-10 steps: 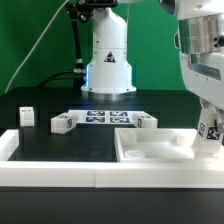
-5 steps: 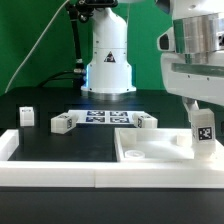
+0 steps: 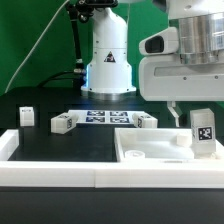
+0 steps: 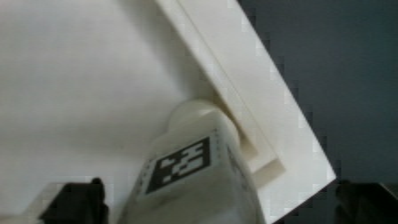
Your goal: Assemble one leg
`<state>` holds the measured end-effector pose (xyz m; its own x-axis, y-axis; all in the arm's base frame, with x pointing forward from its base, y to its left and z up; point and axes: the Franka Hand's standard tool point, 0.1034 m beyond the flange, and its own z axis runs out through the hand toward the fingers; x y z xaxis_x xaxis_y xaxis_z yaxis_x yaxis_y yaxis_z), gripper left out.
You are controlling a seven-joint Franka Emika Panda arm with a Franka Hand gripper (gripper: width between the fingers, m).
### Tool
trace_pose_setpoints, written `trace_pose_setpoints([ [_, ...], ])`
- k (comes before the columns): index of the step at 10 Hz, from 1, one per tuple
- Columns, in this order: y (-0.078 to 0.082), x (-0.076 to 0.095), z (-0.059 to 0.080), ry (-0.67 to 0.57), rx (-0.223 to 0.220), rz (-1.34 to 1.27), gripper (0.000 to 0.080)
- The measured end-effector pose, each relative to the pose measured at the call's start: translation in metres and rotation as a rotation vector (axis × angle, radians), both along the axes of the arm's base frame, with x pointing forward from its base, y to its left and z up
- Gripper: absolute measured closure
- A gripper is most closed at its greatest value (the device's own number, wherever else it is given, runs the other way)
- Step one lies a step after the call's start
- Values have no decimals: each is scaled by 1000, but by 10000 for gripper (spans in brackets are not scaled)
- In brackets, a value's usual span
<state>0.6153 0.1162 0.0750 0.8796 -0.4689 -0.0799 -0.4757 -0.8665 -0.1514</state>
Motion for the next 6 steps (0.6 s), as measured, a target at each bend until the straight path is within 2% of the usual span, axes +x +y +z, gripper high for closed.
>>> trace_pose_setpoints([
  [4, -9, 6, 4, -61, -13, 373, 151],
  [6, -8, 6, 3, -61, -13, 373, 151],
])
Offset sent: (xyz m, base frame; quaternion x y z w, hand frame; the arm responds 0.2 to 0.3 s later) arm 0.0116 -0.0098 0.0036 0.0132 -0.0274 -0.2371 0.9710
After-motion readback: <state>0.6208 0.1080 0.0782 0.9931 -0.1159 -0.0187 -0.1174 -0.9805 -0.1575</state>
